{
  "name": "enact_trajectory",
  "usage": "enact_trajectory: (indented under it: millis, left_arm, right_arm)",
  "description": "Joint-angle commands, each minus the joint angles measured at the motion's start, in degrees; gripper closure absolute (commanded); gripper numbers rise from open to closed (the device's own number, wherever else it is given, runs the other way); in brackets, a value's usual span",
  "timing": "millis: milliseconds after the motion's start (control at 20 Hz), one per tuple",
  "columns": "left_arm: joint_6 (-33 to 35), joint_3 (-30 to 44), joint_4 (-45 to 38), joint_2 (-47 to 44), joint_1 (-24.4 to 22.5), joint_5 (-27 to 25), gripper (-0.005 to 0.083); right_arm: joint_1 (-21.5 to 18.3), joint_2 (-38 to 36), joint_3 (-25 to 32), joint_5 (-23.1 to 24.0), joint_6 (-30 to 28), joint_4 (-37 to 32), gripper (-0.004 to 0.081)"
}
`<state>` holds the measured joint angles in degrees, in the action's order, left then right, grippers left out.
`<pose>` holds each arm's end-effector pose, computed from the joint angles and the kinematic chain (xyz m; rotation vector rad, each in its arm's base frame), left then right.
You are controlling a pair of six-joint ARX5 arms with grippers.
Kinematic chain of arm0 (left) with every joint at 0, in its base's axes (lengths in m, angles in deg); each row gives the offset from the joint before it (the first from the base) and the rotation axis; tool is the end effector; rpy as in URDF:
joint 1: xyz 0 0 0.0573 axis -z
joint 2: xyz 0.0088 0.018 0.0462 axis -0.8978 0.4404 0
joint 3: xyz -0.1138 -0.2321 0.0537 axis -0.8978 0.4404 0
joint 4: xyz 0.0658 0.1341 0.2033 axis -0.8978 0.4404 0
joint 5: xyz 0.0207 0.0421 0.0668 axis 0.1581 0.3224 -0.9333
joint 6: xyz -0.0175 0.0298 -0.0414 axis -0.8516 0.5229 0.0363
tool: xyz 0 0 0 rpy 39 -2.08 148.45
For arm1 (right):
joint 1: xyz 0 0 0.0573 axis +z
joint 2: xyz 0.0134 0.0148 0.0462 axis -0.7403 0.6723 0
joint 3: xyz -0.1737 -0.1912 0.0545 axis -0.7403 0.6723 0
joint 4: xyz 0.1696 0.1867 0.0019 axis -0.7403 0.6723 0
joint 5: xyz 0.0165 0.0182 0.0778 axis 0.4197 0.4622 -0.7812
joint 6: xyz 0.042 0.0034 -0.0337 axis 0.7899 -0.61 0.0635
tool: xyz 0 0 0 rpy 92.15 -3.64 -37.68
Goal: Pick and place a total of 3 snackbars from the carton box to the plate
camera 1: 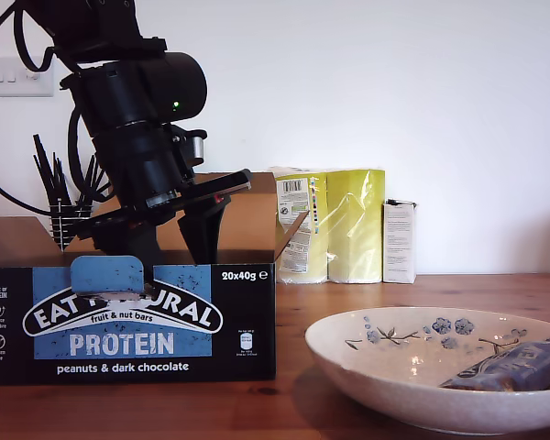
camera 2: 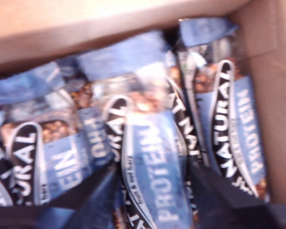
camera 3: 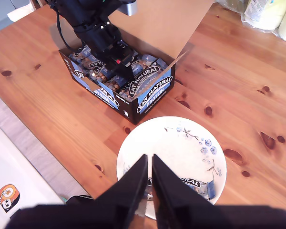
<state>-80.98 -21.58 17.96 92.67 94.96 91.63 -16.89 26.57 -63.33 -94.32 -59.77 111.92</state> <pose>0.3086 -0.1905 0.1943 -0.0649 1.2660 -0.3638 0.0759 0.0514 0.3629 -0.2155 0.6035 0.7254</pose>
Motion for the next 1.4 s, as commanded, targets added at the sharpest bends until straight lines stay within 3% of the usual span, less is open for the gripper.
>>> enact_trajectory:
  millis: [0, 350, 550, 700, 1000, 1350]
  left_arm:
    - [0.5, -1.1, 0.0, 2.8, -0.1, -0.2, 0.0558]
    - [5.7, -12.2, 10.9, 0.5, 0.2, -1.0, 0.0558]
    - [7.6, -18.9, 14.9, -2.7, 2.7, -1.0, 0.0558]
    - [9.6, -20.9, 11.7, -4.0, 8.4, -0.3, 0.0558]
    - [14.3, -20.9, -2.6, -1.2, 21.2, -2.0, 0.0558]
    - [15.7, -20.9, -6.3, 9.2, 25.7, -2.4, 0.0558]
  right_arm:
    - [0.3, 0.0, 0.4, -0.3, -0.4, -0.6, 0.0783]
    - [0.3, 0.0, 0.4, -0.2, -0.4, -0.5, 0.0783]
    - [0.2, 0.0, 0.4, -0.2, -1.2, -0.5, 0.0783]
    - [0.2, -0.6, 0.4, -0.1, -1.2, 0.6, 0.0783]
    - [0.2, -7.0, 0.4, 0.2, 2.2, 3.6, 0.0783]
    - [0.2, -13.6, 0.4, 0.3, 6.3, 11.0, 0.0783]
